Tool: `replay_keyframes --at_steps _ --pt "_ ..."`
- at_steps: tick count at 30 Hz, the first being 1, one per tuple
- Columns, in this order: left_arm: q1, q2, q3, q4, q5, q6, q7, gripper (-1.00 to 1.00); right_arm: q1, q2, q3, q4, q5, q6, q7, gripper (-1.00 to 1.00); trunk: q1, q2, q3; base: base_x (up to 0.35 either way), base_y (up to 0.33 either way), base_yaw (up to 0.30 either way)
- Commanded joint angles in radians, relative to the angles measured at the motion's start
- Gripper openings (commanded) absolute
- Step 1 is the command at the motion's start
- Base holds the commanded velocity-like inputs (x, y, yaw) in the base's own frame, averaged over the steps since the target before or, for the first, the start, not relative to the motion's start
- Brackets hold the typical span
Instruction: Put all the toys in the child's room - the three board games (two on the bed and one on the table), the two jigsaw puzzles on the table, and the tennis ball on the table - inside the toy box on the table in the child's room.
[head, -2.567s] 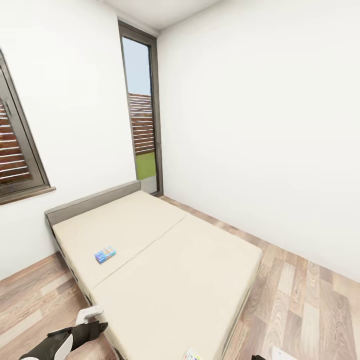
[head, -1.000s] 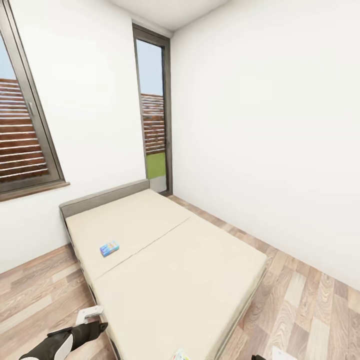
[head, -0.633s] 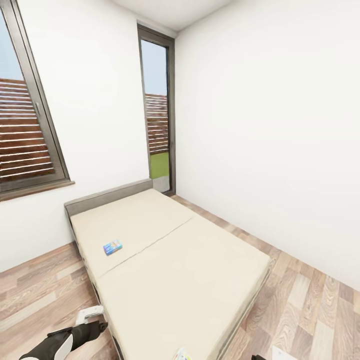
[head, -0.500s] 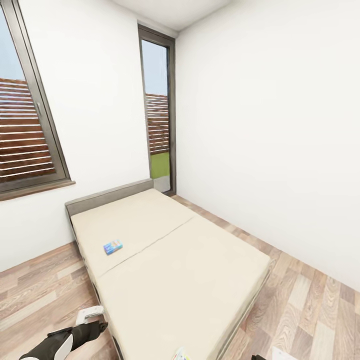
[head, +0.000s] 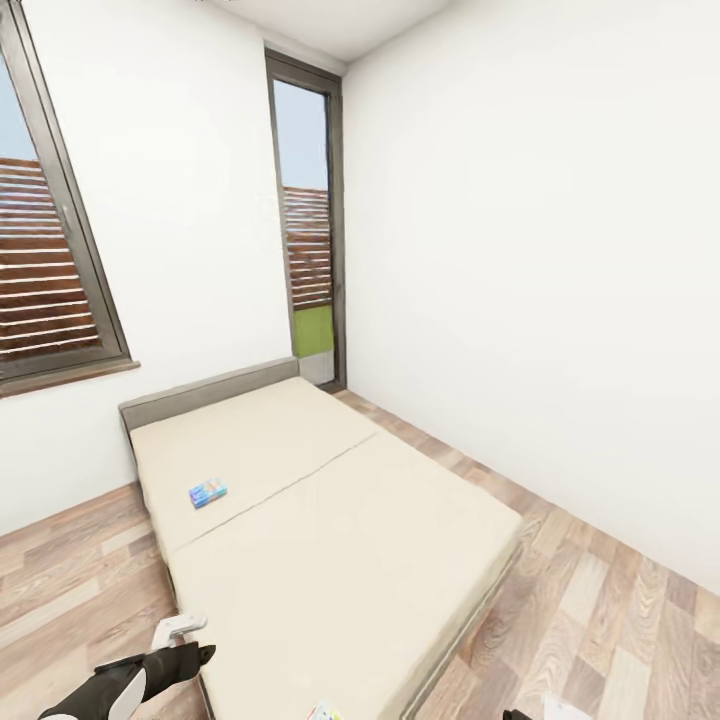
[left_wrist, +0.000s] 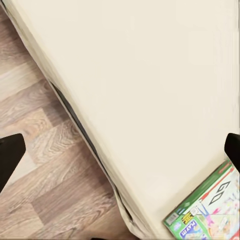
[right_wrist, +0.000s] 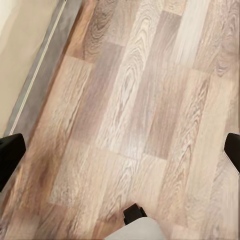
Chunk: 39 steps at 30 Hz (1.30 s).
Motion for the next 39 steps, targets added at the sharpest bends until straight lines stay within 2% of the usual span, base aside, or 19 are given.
replay_keyframes --at_steps 1,39 --pt "0.000 0.000 0.006 -0.002 0.004 0.009 -0.004 1.00 0.000 -0.001 0.006 -0.002 -0.004 0.005 -0.008 1.00 0.000 -0.001 0.000 0.000 -0.297 0.165" --pt "0.000 0.000 0.006 -0.002 -0.003 0.009 -0.004 1.00 0.000 -0.001 0.008 -0.002 -0.004 0.005 -0.008 1.00 0.000 -0.001 0.000 0.000 -0.298 0.277"
